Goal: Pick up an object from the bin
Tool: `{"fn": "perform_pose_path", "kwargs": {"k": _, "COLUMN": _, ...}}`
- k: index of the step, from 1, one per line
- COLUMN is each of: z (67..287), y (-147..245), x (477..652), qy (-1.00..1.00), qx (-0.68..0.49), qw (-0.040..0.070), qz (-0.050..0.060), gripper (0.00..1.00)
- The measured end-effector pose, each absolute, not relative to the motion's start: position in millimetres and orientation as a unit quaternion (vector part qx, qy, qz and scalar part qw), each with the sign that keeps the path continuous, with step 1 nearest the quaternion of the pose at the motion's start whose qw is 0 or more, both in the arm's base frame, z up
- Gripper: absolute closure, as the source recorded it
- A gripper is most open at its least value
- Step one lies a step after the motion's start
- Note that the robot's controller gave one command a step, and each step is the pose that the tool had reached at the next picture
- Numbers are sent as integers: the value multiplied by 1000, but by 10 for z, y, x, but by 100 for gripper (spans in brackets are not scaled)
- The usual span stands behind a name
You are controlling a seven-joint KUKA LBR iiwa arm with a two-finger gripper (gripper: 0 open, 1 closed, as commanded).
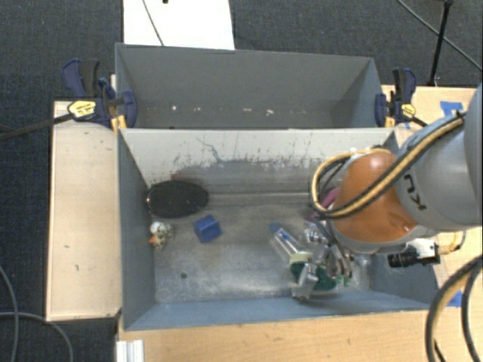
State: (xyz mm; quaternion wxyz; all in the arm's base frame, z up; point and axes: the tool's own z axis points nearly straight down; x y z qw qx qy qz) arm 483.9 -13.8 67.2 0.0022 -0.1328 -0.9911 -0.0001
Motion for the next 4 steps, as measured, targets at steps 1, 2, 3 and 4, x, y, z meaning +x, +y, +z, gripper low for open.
{"fn": "perform_pose_path", "kwargs": {"k": 1, "z": 1016, "y": 2, "x": 4773, "qy": -992, "qx": -128, "qw": -3, "qz": -1, "gripper": 0}}
{"fn": "perform_pose_path", "kwargs": {"k": 2, "z": 1002, "y": -97, "x": 4842, "qy": -971, "qx": -240, "qw": -3, "qz": 0, "gripper": 0}}
{"fn": "perform_pose_path", "kwargs": {"k": 3, "z": 693, "y": -41, "x": 4858, "qy": -909, "qx": -416, "qw": 1, "qz": 0, "gripper": 0}}
{"fn": "perform_pose_path", "kwargs": {"k": 4, "z": 694, "y": -44, "x": 4859, "qy": -910, "qx": -415, "qw": 1, "qz": 0, "gripper": 0}}
